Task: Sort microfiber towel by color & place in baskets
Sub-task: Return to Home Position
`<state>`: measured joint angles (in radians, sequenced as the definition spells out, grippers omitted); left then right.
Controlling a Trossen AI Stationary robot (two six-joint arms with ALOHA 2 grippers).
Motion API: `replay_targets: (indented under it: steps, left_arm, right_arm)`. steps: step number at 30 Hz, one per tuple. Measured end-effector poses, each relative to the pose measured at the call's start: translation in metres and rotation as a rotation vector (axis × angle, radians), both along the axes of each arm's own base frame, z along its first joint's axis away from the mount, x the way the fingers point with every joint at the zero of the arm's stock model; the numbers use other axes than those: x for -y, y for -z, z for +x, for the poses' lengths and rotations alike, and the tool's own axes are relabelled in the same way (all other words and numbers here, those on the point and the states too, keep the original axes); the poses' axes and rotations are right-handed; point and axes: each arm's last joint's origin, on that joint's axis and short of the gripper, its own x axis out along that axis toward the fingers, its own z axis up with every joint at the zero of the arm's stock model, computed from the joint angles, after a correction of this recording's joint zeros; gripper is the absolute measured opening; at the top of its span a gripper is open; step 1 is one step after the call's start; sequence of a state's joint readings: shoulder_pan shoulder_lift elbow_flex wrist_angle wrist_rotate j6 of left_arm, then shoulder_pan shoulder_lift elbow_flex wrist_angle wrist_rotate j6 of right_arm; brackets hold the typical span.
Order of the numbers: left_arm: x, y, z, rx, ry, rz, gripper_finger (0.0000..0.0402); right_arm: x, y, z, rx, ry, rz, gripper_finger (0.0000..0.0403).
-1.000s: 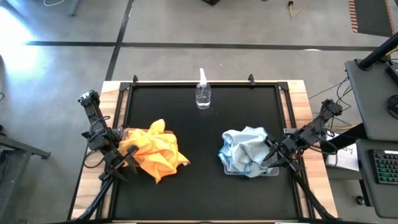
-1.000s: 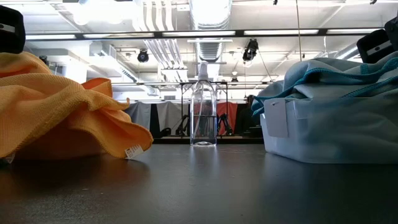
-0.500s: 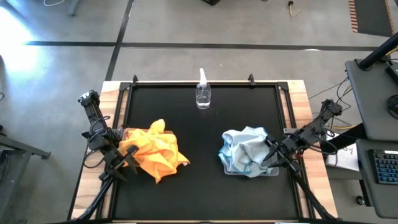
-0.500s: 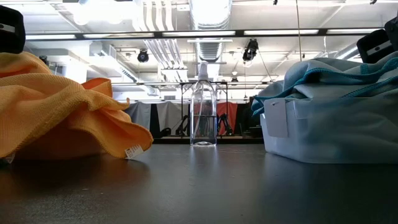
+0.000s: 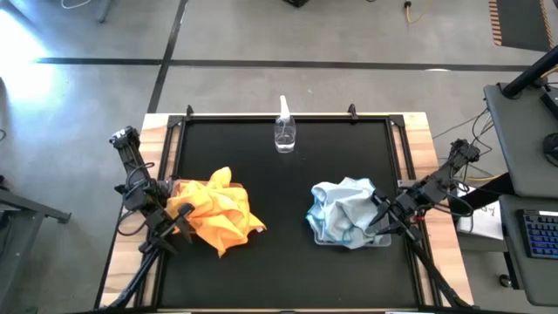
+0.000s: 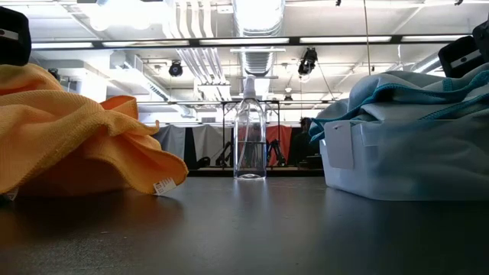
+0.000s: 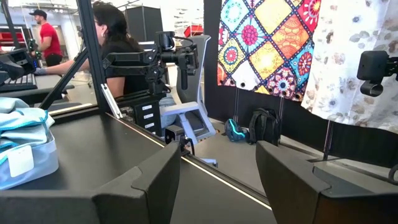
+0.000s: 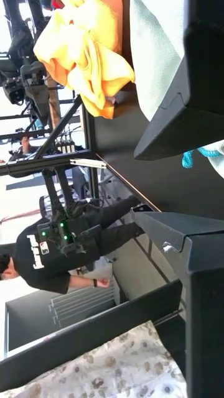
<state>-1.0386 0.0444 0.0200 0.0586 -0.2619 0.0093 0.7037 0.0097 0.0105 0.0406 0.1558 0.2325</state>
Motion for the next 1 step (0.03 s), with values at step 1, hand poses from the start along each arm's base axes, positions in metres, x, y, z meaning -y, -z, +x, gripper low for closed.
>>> replay_targets:
  steps: [1]
  left_arm:
    - [0.0,0.0,0.0,0.0,0.0,0.0,0.0194]
  right_arm:
    - [0.0,0.0,0.0,0.0,0.0,0.0,0.0141]
